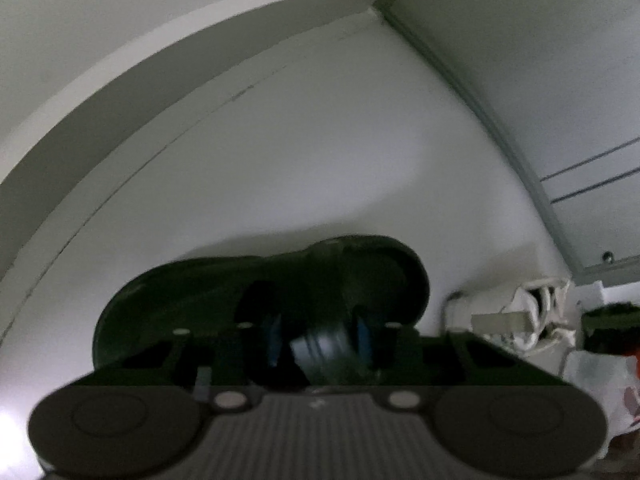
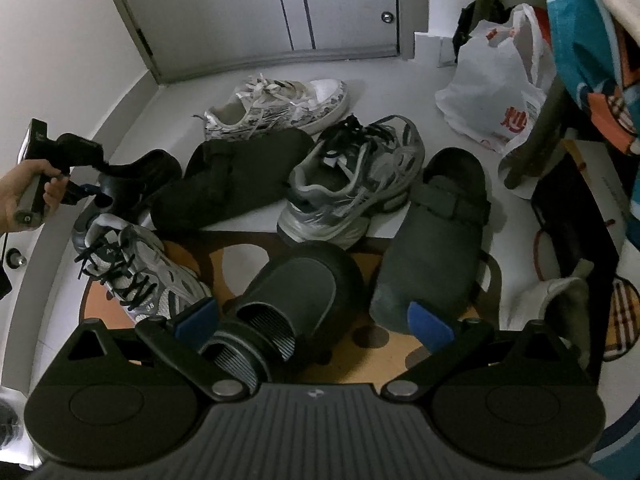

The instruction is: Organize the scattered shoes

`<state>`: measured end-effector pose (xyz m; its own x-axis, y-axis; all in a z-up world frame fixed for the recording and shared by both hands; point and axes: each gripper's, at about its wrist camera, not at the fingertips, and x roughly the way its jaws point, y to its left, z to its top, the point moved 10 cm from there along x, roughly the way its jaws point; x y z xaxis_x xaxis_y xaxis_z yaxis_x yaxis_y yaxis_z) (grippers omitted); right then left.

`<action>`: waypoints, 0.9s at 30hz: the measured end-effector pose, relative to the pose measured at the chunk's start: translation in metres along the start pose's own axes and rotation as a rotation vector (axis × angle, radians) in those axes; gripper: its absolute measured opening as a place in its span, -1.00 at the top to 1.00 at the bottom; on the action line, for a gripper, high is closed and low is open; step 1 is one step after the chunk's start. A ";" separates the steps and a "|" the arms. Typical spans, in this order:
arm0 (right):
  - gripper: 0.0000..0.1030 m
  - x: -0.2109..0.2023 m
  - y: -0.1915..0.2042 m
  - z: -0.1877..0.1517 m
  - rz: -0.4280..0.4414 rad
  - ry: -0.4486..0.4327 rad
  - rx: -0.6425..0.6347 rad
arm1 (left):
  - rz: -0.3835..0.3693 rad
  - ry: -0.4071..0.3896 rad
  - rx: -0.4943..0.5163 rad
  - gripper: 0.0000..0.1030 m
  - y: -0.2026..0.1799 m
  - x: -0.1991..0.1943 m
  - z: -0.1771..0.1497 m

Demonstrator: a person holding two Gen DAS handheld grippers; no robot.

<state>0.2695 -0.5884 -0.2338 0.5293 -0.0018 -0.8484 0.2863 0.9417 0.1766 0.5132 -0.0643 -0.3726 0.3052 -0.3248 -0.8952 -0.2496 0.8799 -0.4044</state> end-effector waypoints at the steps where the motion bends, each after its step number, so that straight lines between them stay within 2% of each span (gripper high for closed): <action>1: -0.99 -0.002 0.000 0.000 0.000 -0.003 -0.002 | -0.007 -0.003 -0.013 0.30 0.002 -0.002 0.000; 5: -0.99 -0.010 0.001 -0.002 -0.001 -0.013 -0.009 | -0.028 -0.017 -0.030 0.34 0.003 -0.010 -0.001; 17: -0.99 -0.034 0.008 -0.004 0.001 -0.054 -0.038 | -0.131 -0.130 -0.051 0.35 0.003 -0.086 -0.003; 19: -0.99 -0.039 0.012 -0.004 0.026 -0.054 -0.027 | -0.140 -0.131 -0.051 0.35 0.007 -0.098 -0.007; 23: -0.99 -0.051 0.025 0.000 0.034 -0.095 -0.083 | -0.163 -0.124 -0.023 0.35 0.014 -0.124 -0.015; 27: -0.99 -0.057 0.042 -0.006 0.072 -0.090 -0.110 | -0.195 -0.095 -0.008 0.35 0.031 -0.154 -0.039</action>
<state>0.2461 -0.5467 -0.1812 0.6161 0.0411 -0.7866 0.1589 0.9716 0.1753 0.4227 -0.0001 -0.2548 0.4339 -0.4540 -0.7782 -0.1849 0.8005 -0.5701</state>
